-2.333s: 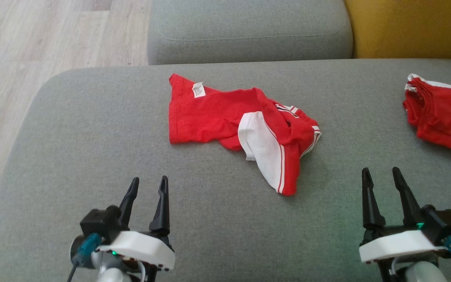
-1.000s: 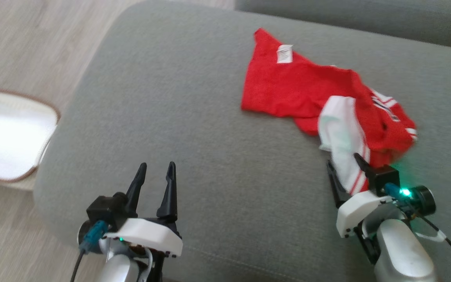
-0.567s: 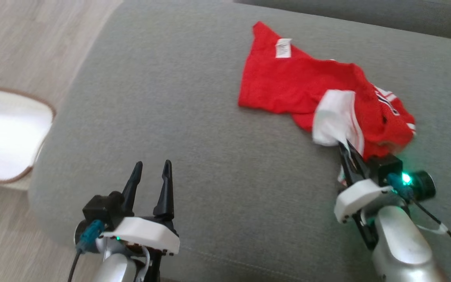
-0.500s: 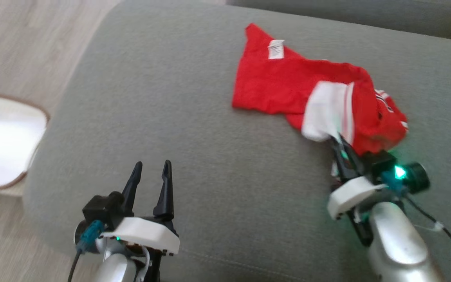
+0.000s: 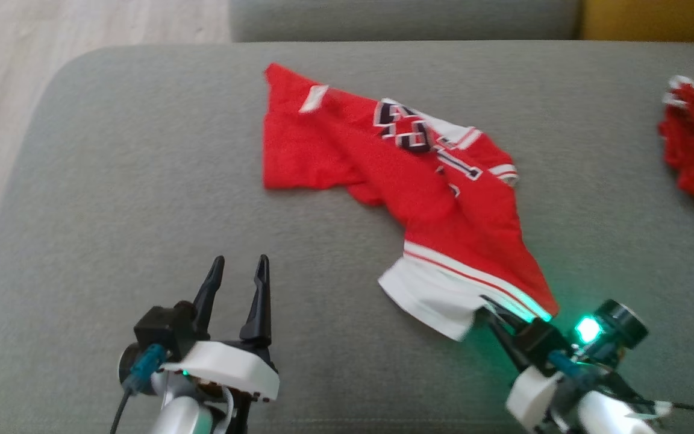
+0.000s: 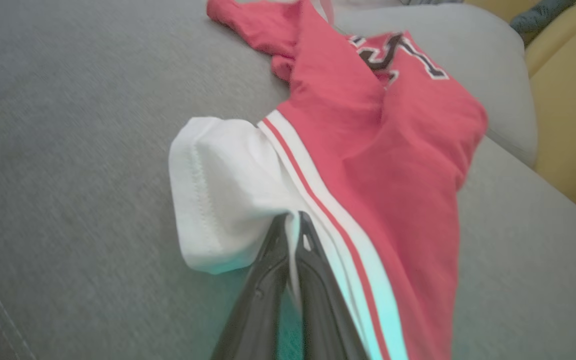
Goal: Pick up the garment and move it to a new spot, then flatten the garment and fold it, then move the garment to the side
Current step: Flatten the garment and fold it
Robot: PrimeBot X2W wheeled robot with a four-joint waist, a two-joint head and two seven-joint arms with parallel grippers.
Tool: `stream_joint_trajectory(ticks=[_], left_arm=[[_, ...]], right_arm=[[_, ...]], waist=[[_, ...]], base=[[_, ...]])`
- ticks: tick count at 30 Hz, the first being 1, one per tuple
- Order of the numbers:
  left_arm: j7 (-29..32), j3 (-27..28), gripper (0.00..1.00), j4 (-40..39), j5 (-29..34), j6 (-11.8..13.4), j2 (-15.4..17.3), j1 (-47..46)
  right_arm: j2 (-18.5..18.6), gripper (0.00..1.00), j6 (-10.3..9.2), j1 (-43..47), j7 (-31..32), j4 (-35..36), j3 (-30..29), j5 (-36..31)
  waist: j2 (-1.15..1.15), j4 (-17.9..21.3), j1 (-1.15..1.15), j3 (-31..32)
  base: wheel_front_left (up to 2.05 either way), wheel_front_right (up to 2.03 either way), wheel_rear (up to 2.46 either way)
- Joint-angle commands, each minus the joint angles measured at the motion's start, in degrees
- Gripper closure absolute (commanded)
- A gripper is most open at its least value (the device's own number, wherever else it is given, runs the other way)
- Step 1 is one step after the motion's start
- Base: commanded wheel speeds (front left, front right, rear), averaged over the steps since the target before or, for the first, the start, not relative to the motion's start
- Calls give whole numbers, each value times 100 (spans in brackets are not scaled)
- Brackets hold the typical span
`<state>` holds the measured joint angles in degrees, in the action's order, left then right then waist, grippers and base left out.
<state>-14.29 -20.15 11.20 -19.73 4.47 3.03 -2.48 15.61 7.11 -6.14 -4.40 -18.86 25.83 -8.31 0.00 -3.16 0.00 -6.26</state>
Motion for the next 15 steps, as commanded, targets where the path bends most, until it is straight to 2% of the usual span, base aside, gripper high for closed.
stream_joint_trajectory(ticks=[1, 6, 15], left_arm=[[-71, 120, 0, -170, 57, 3, -14, -97], [-71, 89, 0, -144, 53, 8, -14, -105], [-71, 69, 0, -105, 32, 24, -15, -112]], right_arm=[[180, 100, 37, 17, 105, 258, 98, 102], [545, 100, 37, 243, 460, 388, -228, 283], [401, 100, 37, 327, 387, 192, -1027, 265]], waist=[[0, 214, 0, 69], [0, 360, 0, 68], [0, 420, 0, 80]], base=[[0, 0, 0], [0, 0, 0], [0, 0, 0]])
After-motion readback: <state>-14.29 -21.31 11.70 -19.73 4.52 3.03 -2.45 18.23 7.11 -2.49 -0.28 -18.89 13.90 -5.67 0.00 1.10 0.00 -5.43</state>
